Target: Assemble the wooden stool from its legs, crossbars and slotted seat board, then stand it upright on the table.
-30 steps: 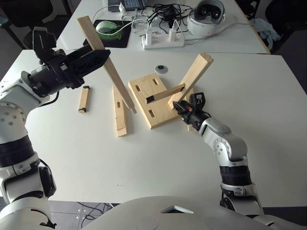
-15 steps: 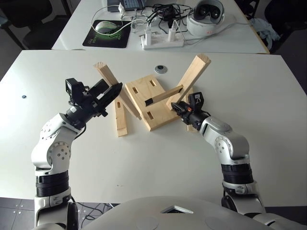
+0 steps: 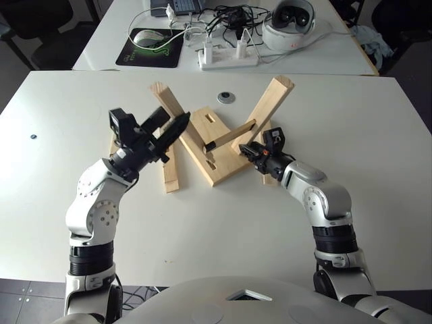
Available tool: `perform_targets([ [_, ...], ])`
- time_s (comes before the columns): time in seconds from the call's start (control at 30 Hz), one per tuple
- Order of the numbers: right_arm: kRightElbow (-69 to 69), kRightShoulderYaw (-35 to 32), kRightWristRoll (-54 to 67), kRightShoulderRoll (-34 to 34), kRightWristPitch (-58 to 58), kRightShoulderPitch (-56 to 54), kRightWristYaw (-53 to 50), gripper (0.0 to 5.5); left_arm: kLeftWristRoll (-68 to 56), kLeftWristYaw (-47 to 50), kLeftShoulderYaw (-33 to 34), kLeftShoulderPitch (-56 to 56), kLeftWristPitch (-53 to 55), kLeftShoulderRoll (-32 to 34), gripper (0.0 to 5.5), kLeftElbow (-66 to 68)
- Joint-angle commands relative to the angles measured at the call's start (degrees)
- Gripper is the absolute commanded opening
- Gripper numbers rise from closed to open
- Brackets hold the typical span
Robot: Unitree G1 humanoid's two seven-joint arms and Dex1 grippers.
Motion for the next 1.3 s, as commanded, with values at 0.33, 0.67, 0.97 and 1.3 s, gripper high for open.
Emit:
perform_targets([
  [0.33,-1.1,-1.2,0.2,1.0,3.5,-0.2,-1.4,1.04,9.7,-7.3,-6.2,7.3,-8.3,9.3,2.03,8.9],
  [0.67,-1.9,-0.4,0.5,1.9,4.9,1.0,-1.7,1.04,8.0,-6.6,-7.1,1.5,-5.4,10.9,2.03,8.7],
  [0.97,-2.9,-1.3,0.6,3.5,4.6,2.3,-3.2,1.04,4.6,-10.2,-3.6,-5.9,3.6,17.7,2.03,5.7],
  [1.3,-4.6,-2.5,0.1,5.8,4.2,5.3,-5.3,1.03,3.4,-15.5,-2.1,-12.1,10.6,25.0,2.03,4.7],
])
